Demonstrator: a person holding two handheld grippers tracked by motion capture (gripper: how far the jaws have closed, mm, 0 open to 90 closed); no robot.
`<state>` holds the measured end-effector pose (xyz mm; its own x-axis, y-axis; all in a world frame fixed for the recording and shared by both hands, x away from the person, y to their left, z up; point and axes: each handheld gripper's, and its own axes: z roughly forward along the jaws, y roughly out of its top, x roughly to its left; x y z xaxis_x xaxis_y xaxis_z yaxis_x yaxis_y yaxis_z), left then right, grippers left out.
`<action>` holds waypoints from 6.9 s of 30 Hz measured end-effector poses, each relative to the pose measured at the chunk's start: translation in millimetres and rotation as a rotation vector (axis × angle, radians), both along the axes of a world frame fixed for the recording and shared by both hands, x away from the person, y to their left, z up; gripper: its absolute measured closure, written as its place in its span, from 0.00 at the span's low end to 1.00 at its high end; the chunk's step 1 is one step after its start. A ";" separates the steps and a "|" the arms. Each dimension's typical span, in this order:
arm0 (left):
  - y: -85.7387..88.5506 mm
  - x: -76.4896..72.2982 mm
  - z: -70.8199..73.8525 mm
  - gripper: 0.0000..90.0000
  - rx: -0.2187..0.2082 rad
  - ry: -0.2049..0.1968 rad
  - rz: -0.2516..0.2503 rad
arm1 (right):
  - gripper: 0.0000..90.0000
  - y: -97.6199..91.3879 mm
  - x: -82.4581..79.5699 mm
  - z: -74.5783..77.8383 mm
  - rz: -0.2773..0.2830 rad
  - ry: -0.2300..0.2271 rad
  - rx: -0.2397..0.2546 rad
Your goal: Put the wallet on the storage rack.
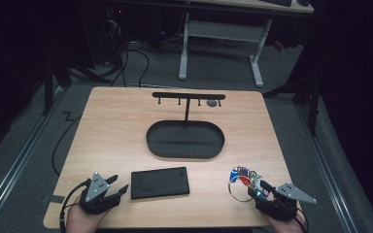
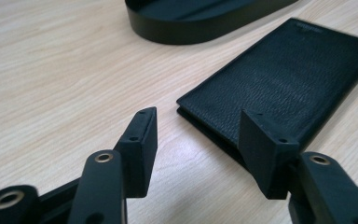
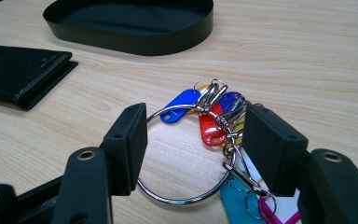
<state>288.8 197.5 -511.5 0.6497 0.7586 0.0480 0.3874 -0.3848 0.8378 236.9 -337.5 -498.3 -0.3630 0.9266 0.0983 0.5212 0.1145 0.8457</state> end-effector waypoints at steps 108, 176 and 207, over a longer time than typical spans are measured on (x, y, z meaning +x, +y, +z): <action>-138.8 -30.7 -19.4 0.56 0.350 -0.181 -0.337 | 0.44 1.5 14.5 -13.2 -0.024 0.036 -0.027; -62.1 -21.8 24.8 0.90 -0.096 -0.128 -0.209 | 0.44 -6.4 12.8 -12.9 0.012 0.025 -0.010; -18.7 0.6 22.3 0.89 -0.269 -0.063 -0.085 | 0.44 -5.7 12.8 -13.4 0.022 0.037 -0.015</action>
